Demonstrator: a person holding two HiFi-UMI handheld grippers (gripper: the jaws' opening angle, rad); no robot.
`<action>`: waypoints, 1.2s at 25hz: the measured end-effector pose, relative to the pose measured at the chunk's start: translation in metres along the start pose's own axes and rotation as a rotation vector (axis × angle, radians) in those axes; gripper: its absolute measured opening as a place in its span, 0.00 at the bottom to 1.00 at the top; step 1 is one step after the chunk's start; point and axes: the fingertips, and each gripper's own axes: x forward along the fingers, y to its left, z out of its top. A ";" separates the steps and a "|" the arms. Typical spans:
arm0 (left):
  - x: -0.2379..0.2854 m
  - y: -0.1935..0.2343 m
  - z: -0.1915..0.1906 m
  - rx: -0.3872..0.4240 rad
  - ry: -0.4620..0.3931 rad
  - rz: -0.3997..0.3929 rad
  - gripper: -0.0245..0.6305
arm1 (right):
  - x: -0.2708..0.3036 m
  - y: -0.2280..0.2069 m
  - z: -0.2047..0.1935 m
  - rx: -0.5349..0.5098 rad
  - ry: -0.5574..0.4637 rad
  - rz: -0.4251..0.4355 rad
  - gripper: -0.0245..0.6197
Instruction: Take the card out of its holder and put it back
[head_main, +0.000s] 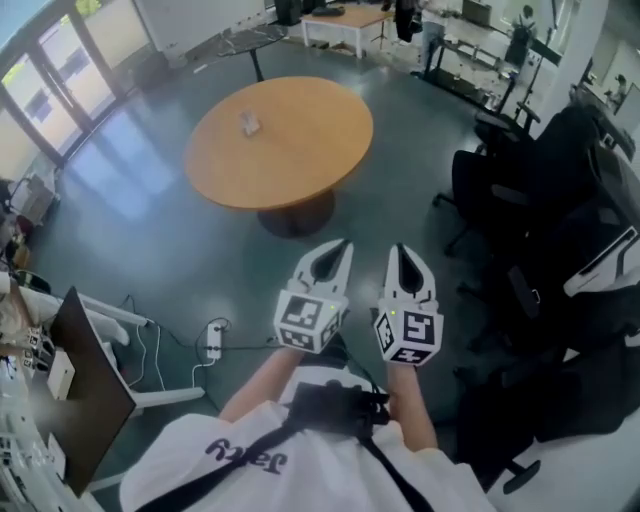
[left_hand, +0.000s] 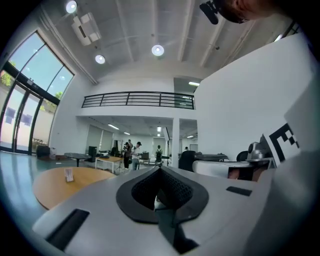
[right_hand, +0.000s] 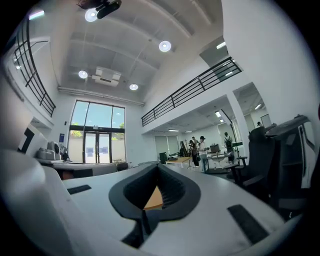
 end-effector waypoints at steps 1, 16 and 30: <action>0.008 -0.006 -0.002 -0.001 0.006 -0.019 0.06 | 0.000 -0.009 0.000 0.009 -0.001 -0.019 0.05; 0.146 -0.038 -0.039 -0.055 0.069 -0.241 0.06 | 0.047 -0.109 -0.022 0.029 0.053 -0.196 0.05; 0.315 0.041 -0.005 -0.056 0.003 -0.228 0.06 | 0.216 -0.161 0.016 -0.062 0.021 -0.150 0.05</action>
